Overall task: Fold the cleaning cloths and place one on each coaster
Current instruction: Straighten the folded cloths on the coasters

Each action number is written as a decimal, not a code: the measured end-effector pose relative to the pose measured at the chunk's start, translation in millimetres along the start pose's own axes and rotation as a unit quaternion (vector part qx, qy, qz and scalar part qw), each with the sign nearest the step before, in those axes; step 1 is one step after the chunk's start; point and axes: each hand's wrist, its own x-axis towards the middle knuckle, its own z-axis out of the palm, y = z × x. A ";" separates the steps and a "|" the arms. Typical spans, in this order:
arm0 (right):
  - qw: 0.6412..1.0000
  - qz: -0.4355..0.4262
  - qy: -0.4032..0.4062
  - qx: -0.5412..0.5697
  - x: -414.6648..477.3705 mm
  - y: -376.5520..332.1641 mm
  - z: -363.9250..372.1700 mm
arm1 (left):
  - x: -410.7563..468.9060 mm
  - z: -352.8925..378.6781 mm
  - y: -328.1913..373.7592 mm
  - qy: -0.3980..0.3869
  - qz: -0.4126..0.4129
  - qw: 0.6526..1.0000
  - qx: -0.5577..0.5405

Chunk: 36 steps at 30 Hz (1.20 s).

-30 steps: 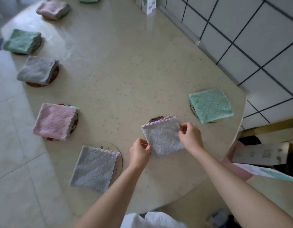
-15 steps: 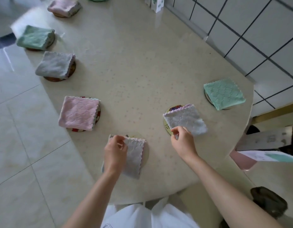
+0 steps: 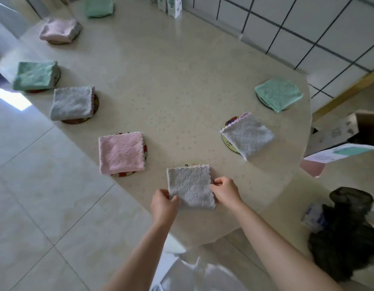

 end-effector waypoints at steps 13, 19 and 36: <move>0.997 -0.004 0.018 0.071 -9.2 -5.8 10.4 | 19.7 -16.1 22.0 -0.060 0.018 0.993 -0.097; 0.988 0.061 0.078 0.122 -18.6 1.1 29.1 | 58.3 -22.5 37.4 -0.128 0.104 0.985 0.042; 0.931 0.156 0.223 0.243 -43.3 0.2 62.8 | 85.6 -39.2 57.0 -0.219 0.243 0.929 0.172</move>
